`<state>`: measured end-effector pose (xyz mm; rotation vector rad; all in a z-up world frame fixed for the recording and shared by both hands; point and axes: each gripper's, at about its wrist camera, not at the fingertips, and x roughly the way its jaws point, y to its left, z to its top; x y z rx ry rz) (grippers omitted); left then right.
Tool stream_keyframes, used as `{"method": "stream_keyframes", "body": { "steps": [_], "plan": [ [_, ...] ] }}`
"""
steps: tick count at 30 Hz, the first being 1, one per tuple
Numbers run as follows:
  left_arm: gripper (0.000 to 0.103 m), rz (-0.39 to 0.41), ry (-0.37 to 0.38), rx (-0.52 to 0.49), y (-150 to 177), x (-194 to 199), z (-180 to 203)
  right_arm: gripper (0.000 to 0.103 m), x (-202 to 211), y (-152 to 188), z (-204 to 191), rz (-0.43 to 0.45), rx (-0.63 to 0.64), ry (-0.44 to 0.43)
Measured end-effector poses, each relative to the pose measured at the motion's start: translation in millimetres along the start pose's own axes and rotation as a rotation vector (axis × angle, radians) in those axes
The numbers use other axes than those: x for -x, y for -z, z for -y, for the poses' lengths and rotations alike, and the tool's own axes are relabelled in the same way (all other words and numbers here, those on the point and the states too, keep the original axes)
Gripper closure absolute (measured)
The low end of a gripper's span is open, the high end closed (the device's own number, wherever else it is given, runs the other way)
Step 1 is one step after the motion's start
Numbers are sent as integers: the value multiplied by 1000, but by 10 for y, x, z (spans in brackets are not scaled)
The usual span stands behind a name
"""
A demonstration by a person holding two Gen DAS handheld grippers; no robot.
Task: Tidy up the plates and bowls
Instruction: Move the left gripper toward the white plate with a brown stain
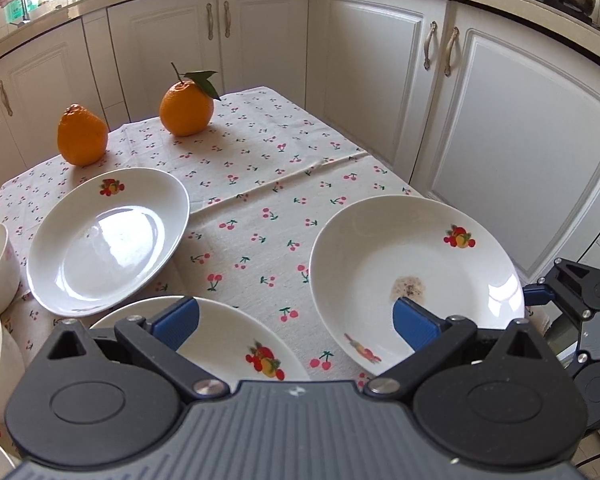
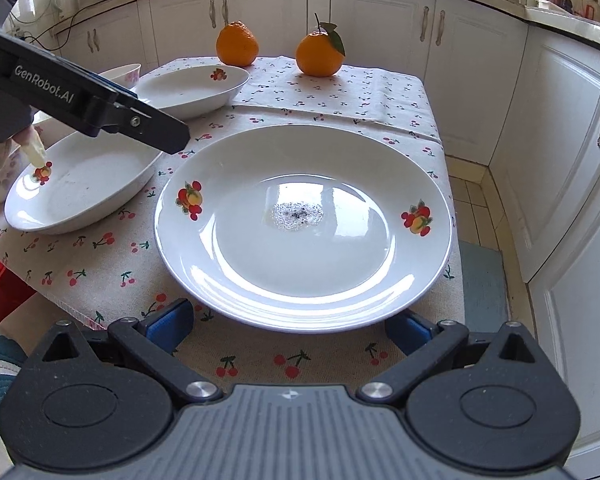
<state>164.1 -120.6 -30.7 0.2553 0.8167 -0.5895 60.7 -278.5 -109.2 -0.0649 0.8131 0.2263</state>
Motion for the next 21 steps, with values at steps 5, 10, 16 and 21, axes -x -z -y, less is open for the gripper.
{"method": "stream_keyframes", "body": {
  "steps": [5,10,16,21],
  "plan": [
    [1,-11,43,-36,-148,-109,93,0,11,50,59,39,24,-23],
    [3,-29,74,-51,-277,-278,150,0,13,65,100,60,45,-43],
    [13,-78,119,-46,-398,-536,169,0,27,102,143,91,52,-50],
    [31,-127,151,-29,-453,-737,150,0,14,88,195,99,64,-59]
  ]
}}
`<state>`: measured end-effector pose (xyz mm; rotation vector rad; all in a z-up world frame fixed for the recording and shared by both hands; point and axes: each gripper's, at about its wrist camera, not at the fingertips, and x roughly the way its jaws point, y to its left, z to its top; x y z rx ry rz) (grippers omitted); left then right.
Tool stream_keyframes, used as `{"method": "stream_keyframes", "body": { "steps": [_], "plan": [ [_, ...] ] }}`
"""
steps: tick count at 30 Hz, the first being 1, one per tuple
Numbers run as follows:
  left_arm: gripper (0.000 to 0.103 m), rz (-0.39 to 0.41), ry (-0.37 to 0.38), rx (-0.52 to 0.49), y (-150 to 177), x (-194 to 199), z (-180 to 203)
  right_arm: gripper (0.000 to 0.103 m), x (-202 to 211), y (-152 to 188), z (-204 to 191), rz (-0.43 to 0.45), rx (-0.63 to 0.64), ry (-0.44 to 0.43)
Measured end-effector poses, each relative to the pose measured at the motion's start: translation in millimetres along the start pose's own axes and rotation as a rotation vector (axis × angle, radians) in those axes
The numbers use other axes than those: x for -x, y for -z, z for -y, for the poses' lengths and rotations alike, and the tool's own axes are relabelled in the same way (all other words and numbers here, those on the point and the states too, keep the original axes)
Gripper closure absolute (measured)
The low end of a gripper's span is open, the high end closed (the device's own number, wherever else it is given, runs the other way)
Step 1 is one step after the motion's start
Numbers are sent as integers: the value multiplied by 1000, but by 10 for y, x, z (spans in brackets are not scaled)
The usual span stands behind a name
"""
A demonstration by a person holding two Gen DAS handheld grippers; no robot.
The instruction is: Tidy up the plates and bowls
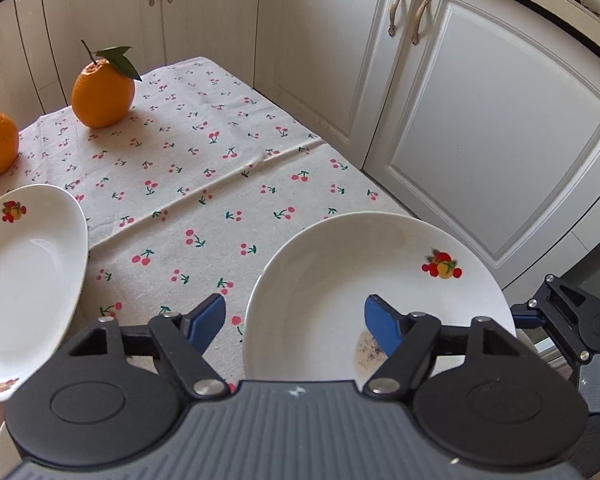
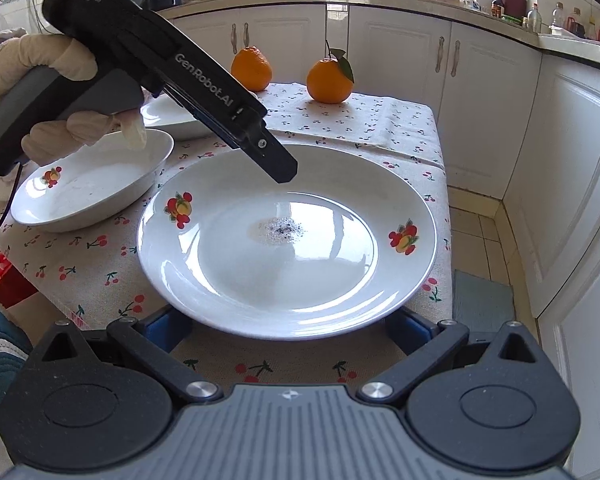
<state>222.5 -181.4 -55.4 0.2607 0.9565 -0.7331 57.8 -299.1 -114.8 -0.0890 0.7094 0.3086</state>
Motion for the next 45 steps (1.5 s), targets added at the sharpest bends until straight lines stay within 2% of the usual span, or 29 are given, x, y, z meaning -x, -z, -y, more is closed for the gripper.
{"method": "stream_keyframes", "body": {
  "steps": [1,3,9,24,36,45],
  "plan": [
    [33,-9,5,5,-15,-33,-13,0,-4,0,5,2,3,-3],
    [44,-30,15,12,-36,-90,-37,0,-11,-5,12,5,9,-9],
    [54,-68,41,16,-84,-199,-80,0,-16,-15,12,6,19,-16],
    [56,-81,63,-14,-144,-244,-90,0,-34,-47,7,-15,23,-15],
    [56,-40,23,-14,-282,-213,-202,0,-171,-257,77,-22,79,-3],
    [56,-14,-23,4,-463,-394,-436,0,-364,-489,227,6,72,-9]
  ]
}}
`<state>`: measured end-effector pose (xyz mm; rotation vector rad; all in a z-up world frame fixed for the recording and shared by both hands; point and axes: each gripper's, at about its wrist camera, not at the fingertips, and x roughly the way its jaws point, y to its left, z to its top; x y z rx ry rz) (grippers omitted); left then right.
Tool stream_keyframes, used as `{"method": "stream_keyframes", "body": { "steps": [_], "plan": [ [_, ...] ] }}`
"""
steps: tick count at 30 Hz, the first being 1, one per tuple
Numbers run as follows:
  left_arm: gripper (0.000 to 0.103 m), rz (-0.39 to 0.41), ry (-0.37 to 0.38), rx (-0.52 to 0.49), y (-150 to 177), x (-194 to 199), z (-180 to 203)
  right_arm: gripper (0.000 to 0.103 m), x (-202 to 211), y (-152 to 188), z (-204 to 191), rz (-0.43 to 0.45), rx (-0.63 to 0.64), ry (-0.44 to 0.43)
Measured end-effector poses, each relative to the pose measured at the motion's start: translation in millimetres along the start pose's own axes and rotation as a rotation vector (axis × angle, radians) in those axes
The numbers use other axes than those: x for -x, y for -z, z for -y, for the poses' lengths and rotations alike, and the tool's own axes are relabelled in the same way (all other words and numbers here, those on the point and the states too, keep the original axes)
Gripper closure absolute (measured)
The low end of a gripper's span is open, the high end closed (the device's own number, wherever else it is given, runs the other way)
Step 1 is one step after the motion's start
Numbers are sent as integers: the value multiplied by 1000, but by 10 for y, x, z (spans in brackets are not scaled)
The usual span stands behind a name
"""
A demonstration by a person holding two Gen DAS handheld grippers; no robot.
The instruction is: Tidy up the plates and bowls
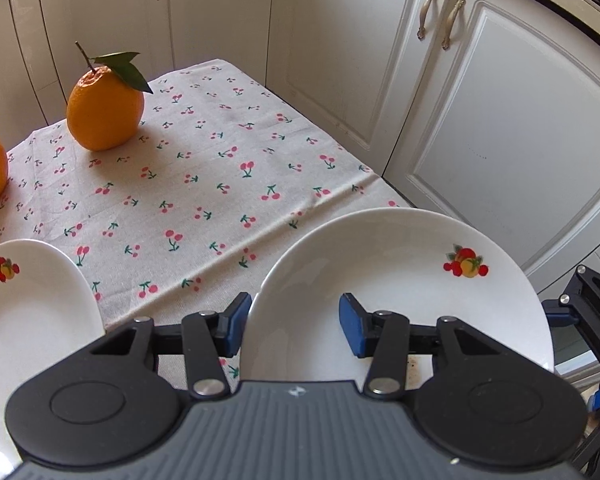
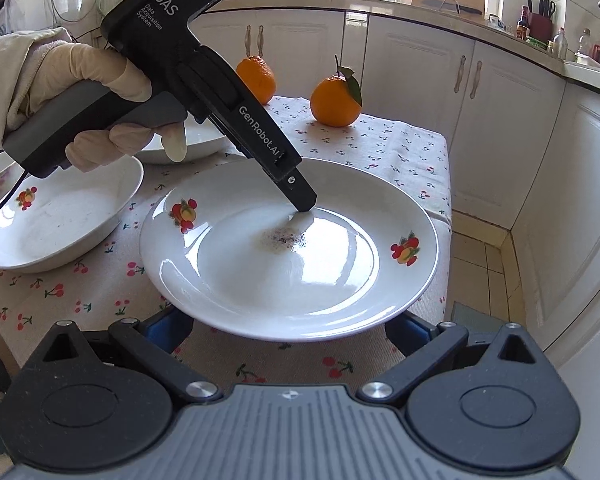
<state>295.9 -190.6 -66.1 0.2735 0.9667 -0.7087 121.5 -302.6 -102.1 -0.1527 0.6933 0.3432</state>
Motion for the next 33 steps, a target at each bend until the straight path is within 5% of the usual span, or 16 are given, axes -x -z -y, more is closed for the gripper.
{"method": "stream_keyframes", "body": {
  "steps": [24,33],
  "plan": [
    [57,37,-14,18,-164,-199,-121,0,-249,-72,156,-24,5,51],
    [31,74,-52,-9,-162,-53,-63,0,-153,-78,140,-15,-12,61]
  ]
}}
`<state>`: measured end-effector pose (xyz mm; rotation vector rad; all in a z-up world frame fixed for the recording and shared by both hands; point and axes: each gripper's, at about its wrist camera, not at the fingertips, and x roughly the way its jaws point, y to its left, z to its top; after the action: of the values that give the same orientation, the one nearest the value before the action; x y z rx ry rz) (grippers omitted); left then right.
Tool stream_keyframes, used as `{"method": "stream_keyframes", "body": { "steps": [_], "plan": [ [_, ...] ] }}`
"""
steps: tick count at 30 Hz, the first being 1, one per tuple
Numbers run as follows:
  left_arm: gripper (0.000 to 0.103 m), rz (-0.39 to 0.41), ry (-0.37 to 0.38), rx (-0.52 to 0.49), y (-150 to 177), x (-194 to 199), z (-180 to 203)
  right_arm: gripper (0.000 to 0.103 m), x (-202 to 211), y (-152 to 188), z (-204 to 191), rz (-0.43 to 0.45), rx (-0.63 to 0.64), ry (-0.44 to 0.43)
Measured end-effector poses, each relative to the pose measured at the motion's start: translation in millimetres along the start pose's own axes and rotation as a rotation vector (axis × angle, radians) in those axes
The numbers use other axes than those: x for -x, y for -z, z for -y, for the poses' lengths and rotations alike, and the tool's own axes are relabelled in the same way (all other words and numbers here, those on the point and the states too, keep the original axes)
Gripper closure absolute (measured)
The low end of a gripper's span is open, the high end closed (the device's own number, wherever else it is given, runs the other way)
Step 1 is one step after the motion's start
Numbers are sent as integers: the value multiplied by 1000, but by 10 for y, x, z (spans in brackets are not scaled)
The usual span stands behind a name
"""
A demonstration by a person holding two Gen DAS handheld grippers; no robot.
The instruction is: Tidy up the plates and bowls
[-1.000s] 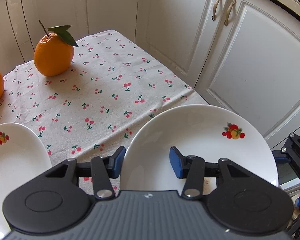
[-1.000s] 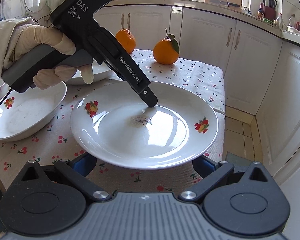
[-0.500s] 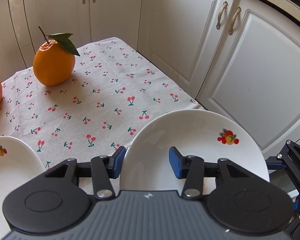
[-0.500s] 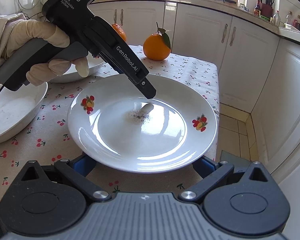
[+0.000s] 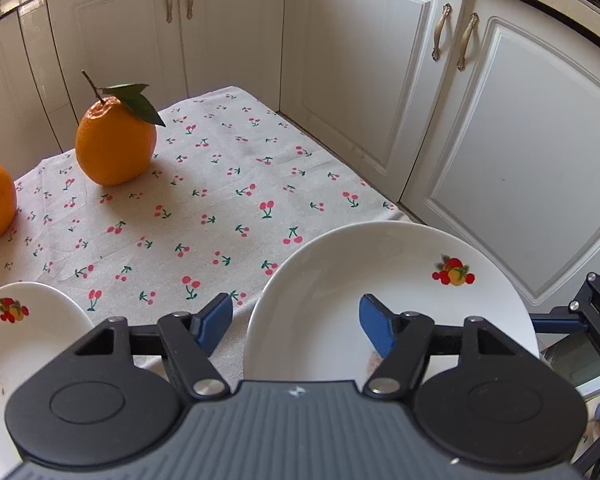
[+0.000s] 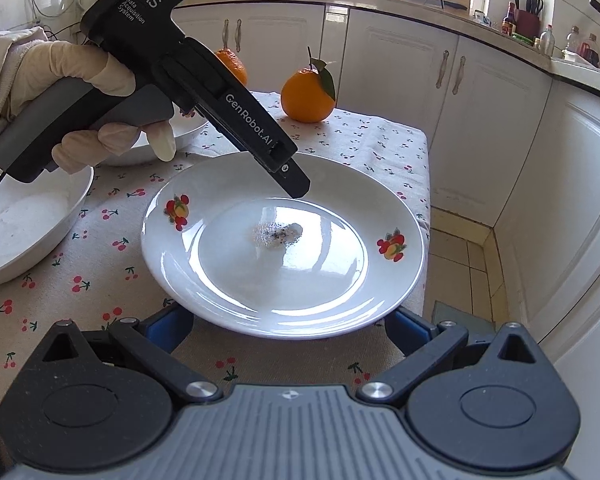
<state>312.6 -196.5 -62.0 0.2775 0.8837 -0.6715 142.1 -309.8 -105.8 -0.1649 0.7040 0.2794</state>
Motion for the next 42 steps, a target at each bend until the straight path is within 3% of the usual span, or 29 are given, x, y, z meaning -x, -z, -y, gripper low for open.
{"method": "stream_keyframes", "body": {
  "steps": [8,19,26,33,42],
  "plan": [
    [25,51,-28,-9,80,328,39,0,202,18,-97,-21,-39,71],
    [18,150,-73,7,521,1128,132,0,687,119,-387,69,-83,87],
    [14,229,-119,1,1004,1628,229,0,812,158,-593,97,-76,59],
    [10,272,-161,-4,1588,1849,298,0,792,211,-725,105,-84,29],
    [9,213,-205,99,2333,2005,127,0,694,188,-910,88,-55,-6]
  ]
}}
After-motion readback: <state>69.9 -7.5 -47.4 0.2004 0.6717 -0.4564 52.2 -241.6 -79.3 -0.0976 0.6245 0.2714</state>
